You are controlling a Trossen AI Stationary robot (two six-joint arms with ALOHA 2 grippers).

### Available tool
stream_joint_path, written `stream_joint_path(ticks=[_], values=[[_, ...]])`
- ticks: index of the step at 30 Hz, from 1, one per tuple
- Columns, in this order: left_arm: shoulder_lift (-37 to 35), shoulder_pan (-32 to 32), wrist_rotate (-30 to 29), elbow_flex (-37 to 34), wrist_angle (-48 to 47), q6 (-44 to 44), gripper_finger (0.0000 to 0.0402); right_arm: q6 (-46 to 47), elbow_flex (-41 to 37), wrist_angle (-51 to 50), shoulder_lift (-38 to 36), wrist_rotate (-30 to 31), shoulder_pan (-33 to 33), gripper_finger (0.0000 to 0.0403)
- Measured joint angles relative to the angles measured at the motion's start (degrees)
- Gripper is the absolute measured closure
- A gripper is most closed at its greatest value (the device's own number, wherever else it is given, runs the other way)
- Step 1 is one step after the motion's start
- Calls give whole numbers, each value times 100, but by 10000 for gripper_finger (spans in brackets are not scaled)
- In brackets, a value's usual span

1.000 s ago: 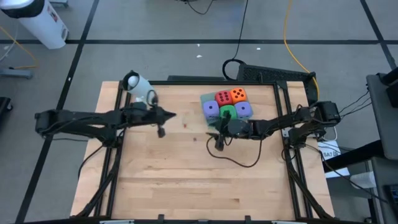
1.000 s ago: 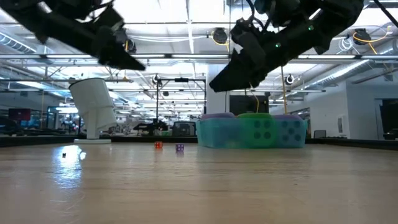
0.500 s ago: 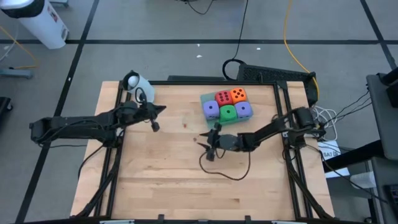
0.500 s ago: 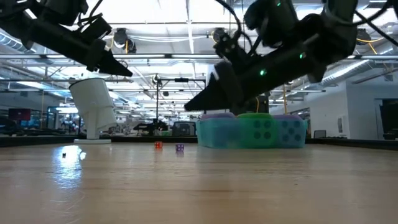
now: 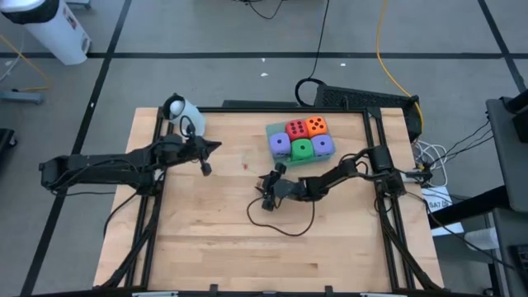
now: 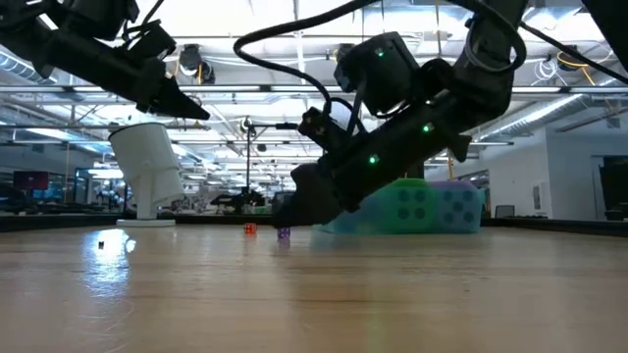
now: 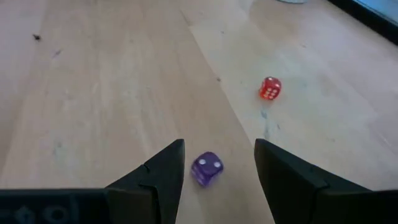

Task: Pick & Place Dice
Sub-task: Put the small violet dice into the bin

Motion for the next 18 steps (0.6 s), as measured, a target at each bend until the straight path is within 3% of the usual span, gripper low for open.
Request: stream_joint_path(ticks=[9,18], values=[[0,-3,159,0,-80,-69,380,342,4,-389,-11,-505,-162,218],[0,0,190,0,-82,-16,380,473,2,-333,-9,-1109,-377,267]])
